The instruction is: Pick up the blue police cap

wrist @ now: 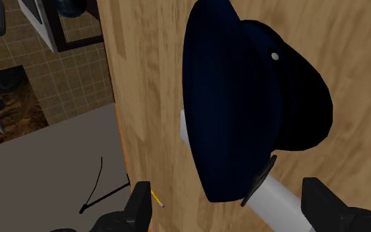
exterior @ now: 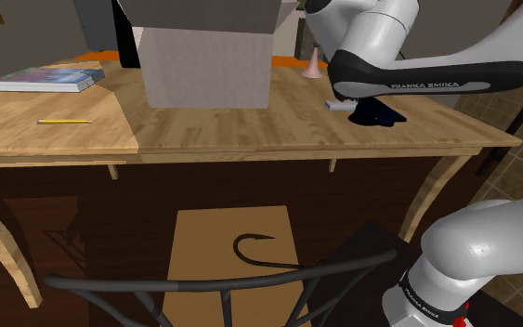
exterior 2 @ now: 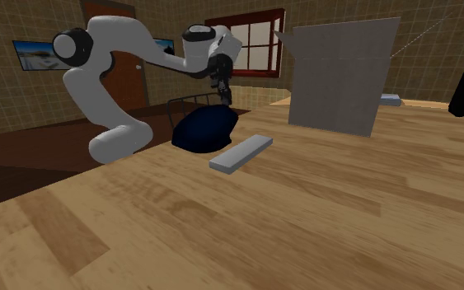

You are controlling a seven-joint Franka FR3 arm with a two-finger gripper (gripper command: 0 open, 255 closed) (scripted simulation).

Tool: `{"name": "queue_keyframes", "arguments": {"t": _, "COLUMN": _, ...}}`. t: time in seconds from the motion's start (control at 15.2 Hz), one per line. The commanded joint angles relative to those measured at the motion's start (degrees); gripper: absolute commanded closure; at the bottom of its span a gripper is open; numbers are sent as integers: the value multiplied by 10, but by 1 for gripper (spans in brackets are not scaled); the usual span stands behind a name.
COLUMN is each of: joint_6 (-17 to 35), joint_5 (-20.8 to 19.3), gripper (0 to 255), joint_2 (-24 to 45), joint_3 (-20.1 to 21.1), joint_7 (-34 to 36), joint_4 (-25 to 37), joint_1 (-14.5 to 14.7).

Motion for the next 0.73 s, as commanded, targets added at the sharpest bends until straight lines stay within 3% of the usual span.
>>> {"name": "queue_keyframes", "arguments": {"t": 0.0, "joint_6": 7, "joint_5": -4, "gripper": 0, "joint_2": -1, "joint_3": 3, "joint_7": 11, "joint_4": -14, "joint_1": 0}}
{"name": "queue_keyframes", "arguments": {"t": 0.33, "joint_6": 23, "joint_5": -5, "gripper": 0, "joint_2": -1, "joint_3": 4, "joint_7": 30, "joint_4": -38, "joint_1": 2}}
{"name": "queue_keyframes", "arguments": {"t": 0.4, "joint_6": 22, "joint_5": -4, "gripper": 255, "joint_2": -2, "joint_3": 4, "joint_7": 30, "joint_4": -39, "joint_1": 2}}
{"name": "queue_keyframes", "arguments": {"t": 0.66, "joint_6": 22, "joint_5": -4, "gripper": 255, "joint_2": -2, "joint_3": 5, "joint_7": 30, "joint_4": -39, "joint_1": 3}}
